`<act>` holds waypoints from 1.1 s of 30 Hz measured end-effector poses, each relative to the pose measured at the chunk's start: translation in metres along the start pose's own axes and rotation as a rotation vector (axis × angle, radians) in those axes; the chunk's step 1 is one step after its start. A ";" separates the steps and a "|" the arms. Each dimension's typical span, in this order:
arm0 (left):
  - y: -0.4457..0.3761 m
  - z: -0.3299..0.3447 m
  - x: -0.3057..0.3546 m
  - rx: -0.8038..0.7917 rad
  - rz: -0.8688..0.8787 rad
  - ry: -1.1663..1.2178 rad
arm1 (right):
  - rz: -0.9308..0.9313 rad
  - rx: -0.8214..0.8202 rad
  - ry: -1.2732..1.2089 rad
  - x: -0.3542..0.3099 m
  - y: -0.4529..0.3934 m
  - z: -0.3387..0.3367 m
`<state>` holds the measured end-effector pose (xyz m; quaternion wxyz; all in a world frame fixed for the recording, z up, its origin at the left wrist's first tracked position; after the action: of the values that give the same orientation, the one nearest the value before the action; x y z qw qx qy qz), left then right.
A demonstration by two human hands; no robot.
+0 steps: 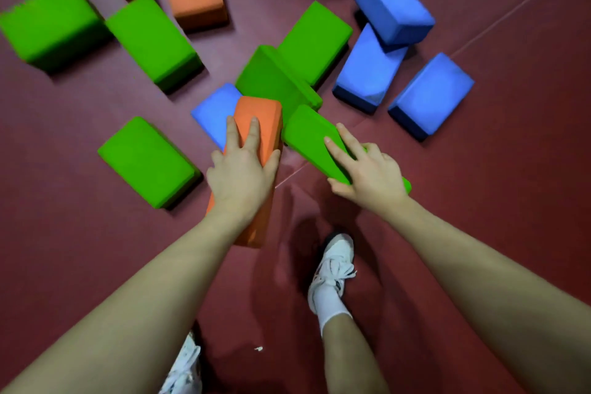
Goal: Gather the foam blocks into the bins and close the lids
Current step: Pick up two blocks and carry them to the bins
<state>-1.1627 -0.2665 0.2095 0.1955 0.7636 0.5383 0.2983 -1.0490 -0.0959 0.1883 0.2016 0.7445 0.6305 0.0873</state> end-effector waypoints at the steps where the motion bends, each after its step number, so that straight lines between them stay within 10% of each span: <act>1: 0.014 -0.019 -0.009 0.022 0.010 -0.006 | 0.015 0.016 -0.012 -0.018 0.006 -0.016; 18: 0.274 -0.309 -0.249 0.302 -0.077 0.176 | -0.119 0.171 -0.085 -0.376 0.073 -0.278; 33: 0.373 -0.421 -0.351 0.492 -0.536 0.409 | -0.536 0.013 0.070 -0.539 0.014 -0.422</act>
<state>-1.2651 -0.7339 0.6692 -0.0331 0.5455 0.8008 0.2450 -1.3009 -0.5428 0.6423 0.1909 0.5487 0.8122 0.0527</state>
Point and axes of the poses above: each hand's wrist, its own y-axis away from the middle knuckle, its own z-axis out of the palm, x = y × z, the point moved 7 cm from there along -y, towards the middle knuckle, and after that the axes turned 15 degrees about -x, right-handed, at the moved point
